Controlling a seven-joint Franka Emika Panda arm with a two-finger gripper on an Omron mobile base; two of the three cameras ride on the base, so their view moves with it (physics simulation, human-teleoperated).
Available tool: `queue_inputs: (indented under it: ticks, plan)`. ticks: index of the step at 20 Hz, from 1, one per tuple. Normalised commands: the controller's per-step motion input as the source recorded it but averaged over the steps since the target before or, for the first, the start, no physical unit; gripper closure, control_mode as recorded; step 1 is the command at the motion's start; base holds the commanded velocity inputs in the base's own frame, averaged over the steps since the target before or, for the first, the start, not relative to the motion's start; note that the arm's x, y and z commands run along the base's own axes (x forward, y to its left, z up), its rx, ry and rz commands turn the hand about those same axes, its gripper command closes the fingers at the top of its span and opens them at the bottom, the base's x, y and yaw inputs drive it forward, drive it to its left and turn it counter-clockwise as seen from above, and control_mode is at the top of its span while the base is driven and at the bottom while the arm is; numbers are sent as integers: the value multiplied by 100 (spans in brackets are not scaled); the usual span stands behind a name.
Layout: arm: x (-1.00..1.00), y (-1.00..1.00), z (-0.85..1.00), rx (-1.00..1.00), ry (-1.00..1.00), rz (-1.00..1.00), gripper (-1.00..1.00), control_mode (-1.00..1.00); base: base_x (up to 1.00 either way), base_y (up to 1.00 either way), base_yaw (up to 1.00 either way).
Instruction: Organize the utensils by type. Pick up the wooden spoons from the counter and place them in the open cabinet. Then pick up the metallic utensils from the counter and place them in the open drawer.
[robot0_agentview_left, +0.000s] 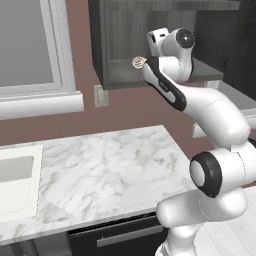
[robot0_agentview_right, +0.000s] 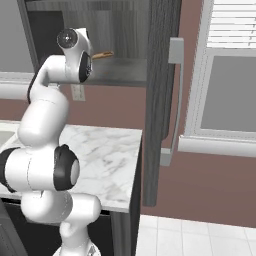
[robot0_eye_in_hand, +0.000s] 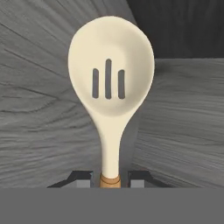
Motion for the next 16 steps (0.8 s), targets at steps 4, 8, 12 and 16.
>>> queue_inputs:
  ticks: [4,8,12,16]
  plan:
    - [45,0,-6,0,1,0,100,-100,0,0,0]
    - [28,0,-13,2,1,0,100,-100,0,0,0]
    - [13,0,-27,4,0,0,100,-100,0,0,0]
    - [10,0,-36,11,0,0,100,-100,0,0,0]
